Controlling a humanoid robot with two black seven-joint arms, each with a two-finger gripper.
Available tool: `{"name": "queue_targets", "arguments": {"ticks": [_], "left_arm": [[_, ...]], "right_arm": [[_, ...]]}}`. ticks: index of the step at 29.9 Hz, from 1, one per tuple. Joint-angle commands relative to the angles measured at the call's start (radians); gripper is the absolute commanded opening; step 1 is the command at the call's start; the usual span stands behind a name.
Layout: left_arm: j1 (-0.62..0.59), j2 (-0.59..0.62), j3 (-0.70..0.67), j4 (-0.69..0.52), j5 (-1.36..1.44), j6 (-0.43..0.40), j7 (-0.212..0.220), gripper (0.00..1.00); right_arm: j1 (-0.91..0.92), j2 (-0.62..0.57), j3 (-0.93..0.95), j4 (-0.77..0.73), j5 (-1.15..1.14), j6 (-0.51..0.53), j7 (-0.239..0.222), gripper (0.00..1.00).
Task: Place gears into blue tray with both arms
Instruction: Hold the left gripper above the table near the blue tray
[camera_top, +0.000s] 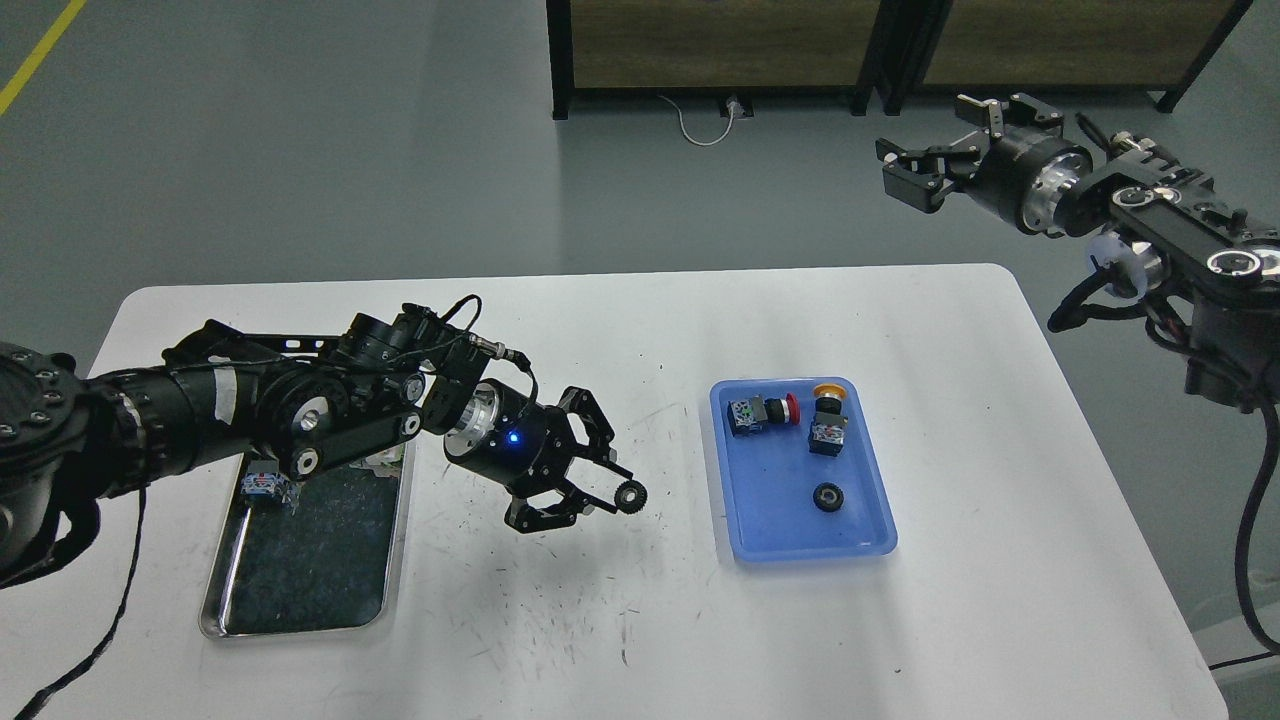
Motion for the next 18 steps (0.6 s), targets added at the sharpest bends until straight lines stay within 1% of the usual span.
{"name": "queue_targets", "arguments": {"ticks": [1, 5, 8, 15, 18], "left_arm": [[0.022, -0.028, 0.002, 0.038, 0.001, 0.0, 0.0, 0.33], [0.048, -0.062, 0.004, 0.1, 0.001, 0.0, 0.0, 0.33], [0.063, -0.065, 0.007, 0.145, -0.001, 0.0, 0.0, 0.33], [0.086, -0.065, 0.007, 0.2, -0.002, 0.0, 0.0, 0.33], [0.093, -0.065, 0.005, 0.202, -0.018, 0.0, 0.0, 0.33]], "right_arm": [[0.0, 0.0, 0.0, 0.0, -0.001, 0.0, 0.0, 0.96], [0.0, 0.002, 0.0, 0.0, -0.001, 0.0, 0.0, 0.96], [-0.005, 0.002, 0.0, 0.0, -0.004, 0.0, 0.0, 0.96], [-0.008, 0.018, 0.0, -0.005, -0.009, 0.0, 0.0, 0.96], [-0.008, 0.018, 0.0, -0.006, -0.009, 0.0, 0.0, 0.96]]}}
